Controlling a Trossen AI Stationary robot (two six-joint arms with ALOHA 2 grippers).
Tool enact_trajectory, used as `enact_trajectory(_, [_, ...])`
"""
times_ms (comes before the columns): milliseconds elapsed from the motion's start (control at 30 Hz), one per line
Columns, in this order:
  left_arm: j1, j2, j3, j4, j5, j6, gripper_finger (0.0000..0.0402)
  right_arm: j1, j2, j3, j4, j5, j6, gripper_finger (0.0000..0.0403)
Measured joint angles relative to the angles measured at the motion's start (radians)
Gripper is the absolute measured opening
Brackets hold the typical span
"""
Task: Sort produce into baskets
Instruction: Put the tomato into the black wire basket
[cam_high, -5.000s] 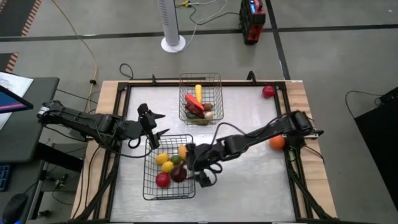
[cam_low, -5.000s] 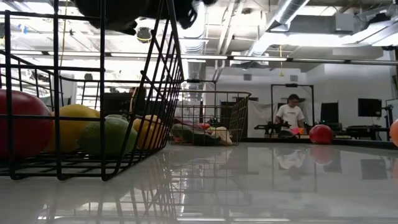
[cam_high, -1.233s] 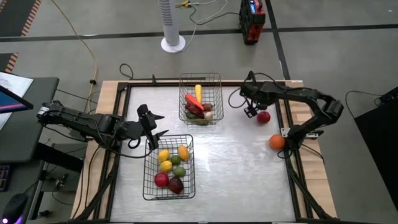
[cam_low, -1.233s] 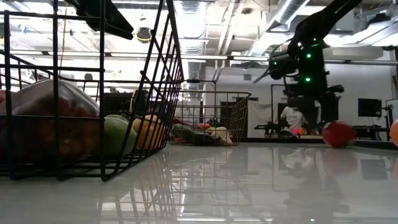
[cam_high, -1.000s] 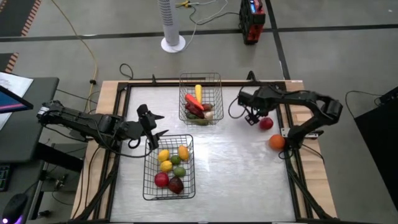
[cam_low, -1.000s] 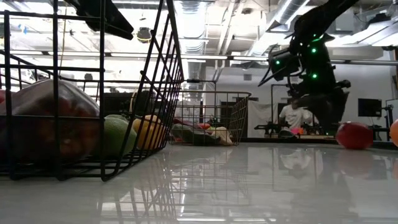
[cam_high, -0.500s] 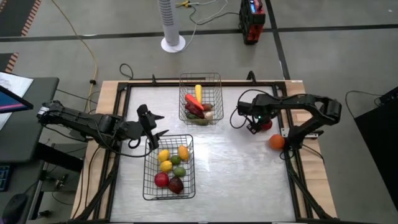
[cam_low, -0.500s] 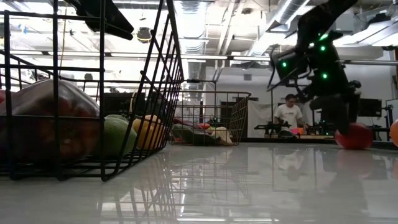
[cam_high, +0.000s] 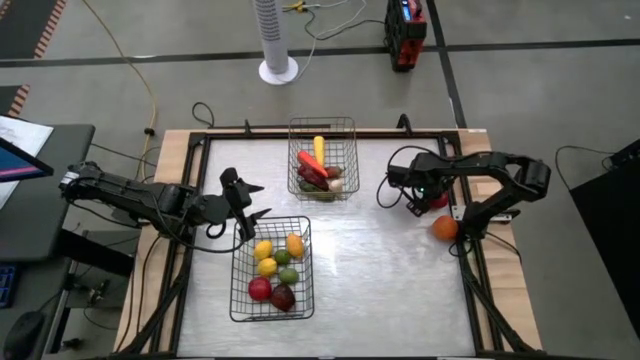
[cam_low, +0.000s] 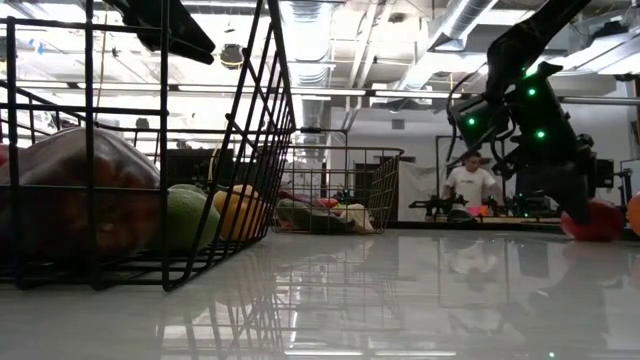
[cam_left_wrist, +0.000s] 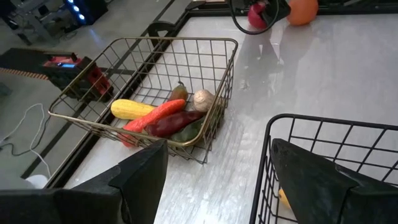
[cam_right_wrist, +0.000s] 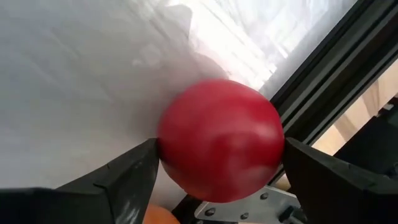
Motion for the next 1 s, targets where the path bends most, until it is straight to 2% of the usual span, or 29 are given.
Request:
enact_trajectory(333, [0.0, 0.0, 0.0, 0.001, -0.001, 0.001, 0.0274, 0.111, 0.002, 0.067, -0.015, -0.005, -0.008, 0.0299])
enact_trajectory(533, [0.0, 0.0, 0.0, 0.001, -0.002, 0.001, 0.0274, 0.178, 0.002, 0.148, -0.068, -0.004, 0.025, 0.0293])
enact_trajectory(733, [0.0, 0.0, 0.0, 0.001, -0.002, 0.002, 0.0274, 0.29, 0.002, 0.31, -0.1, -0.026, 0.068, 0.0292])
enact_trajectory(867, [0.0, 0.0, 0.0, 0.001, -0.002, 0.002, 0.0274, 0.389, 0.002, 0.412, 0.044, -0.126, 0.079, 0.0292])
enact_trajectory(1000, [0.0, 0.0, 0.0, 0.001, -0.002, 0.002, 0.0274, 0.486, 0.002, 0.453, 0.316, -0.279, 0.079, 0.0293])
